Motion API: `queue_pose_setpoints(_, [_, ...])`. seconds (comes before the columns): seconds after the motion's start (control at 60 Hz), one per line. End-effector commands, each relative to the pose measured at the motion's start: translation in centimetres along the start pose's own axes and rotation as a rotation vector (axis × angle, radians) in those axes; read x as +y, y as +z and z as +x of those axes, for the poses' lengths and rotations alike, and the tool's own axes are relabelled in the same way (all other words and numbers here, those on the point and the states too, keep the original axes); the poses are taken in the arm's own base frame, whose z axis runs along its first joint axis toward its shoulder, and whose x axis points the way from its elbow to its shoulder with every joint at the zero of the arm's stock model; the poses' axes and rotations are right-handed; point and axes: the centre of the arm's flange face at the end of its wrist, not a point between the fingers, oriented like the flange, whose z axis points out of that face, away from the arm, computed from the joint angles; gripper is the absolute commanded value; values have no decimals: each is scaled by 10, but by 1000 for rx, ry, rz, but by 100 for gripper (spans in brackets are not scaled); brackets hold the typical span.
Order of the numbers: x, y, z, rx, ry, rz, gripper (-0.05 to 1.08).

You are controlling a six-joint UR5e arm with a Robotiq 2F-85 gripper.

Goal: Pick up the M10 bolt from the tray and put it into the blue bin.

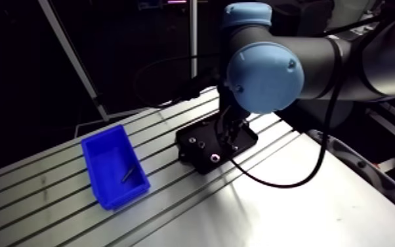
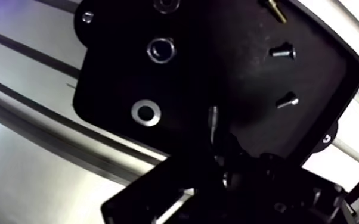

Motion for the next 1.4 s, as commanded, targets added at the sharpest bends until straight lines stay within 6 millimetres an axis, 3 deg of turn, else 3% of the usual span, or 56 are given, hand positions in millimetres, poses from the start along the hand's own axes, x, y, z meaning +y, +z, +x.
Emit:
queue_pose_setpoints(0.017, [2, -5, 1, 7, 3, -10, 96])
queue_pose_setpoints(0.383, [4, -17, 1, 26, 6, -25, 102])
queue_pose_setpoints(0.783, [1, -44, 1, 52, -3, -68, 107])
queue_pose_setpoints(1.067, [-5, -78, 13, 67, -59, -85, 107])
queue_pose_setpoints(1.2, [-20, -99, 31, 58, -166, -85, 107])
queue_pose_setpoints(1.317, [-25, -110, 32, 44, -257, -62, 107])
queue_pose_setpoints(1.4, [-40, -123, 42, 29, -355, -46, 107])
